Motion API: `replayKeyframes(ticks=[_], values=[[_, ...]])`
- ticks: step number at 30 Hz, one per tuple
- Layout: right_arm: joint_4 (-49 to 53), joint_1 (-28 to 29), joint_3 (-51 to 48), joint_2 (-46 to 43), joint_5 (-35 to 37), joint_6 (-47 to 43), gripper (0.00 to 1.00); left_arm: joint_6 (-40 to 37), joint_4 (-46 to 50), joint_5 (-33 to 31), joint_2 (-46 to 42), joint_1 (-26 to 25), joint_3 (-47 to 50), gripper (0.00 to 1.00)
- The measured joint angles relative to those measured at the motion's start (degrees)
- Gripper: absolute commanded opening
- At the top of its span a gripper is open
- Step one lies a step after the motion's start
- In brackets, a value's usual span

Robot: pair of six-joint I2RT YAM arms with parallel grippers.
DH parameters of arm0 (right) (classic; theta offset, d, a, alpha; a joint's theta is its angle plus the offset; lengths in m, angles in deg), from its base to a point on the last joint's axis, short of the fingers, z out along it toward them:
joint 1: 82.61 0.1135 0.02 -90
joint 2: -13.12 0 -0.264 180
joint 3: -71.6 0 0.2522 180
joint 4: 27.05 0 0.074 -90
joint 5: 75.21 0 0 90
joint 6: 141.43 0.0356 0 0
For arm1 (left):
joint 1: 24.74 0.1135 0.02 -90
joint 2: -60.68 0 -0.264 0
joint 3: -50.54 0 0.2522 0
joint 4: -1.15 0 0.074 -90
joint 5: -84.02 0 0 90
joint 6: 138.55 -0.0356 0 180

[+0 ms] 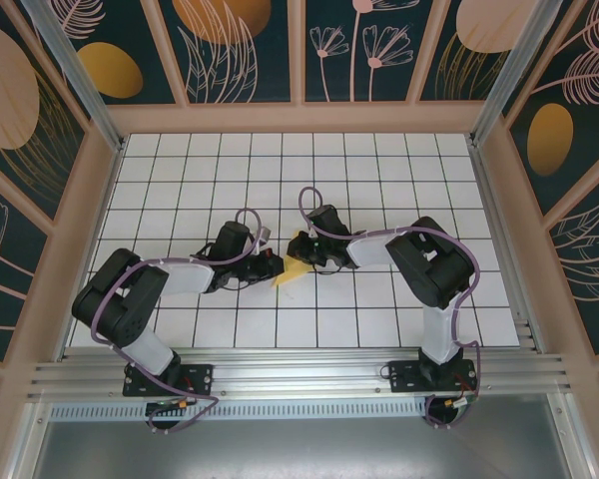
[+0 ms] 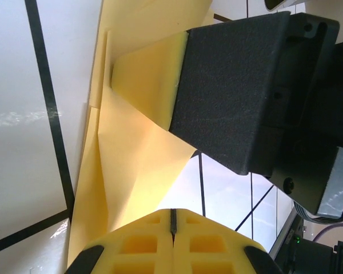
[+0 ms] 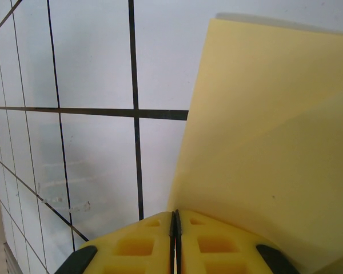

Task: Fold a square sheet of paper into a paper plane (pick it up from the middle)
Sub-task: Fourth fold the wing at the center of the table.

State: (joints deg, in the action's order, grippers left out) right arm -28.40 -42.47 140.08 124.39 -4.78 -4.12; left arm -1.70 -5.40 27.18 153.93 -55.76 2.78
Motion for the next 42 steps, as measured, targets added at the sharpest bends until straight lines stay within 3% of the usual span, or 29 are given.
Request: replayKeyframes(ticks=[15, 28, 35, 42], values=[[0.02, 0.0, 0.0, -0.09, 0.04, 0.0, 0.14, -0.11, 0.2, 1.31, 7.23, 0.0, -3.26, 0.0], [2.91, 0.0, 1.6, -0.09, 0.35, -0.48, 0.14, -2.89, 2.47, -1.2, 7.19, -0.48, -3.72, 0.0], [6.16, 0.09, 3.41, 0.35, 0.7, -0.92, 0.13, -2.91, 4.35, -1.77, 2.05, -0.42, -2.64, 0.21], [6.16, 0.09, 3.43, 0.55, 0.92, 0.22, 0.13, -3.98, 5.35, -0.2, -3.61, -0.37, -2.89, 0.24]])
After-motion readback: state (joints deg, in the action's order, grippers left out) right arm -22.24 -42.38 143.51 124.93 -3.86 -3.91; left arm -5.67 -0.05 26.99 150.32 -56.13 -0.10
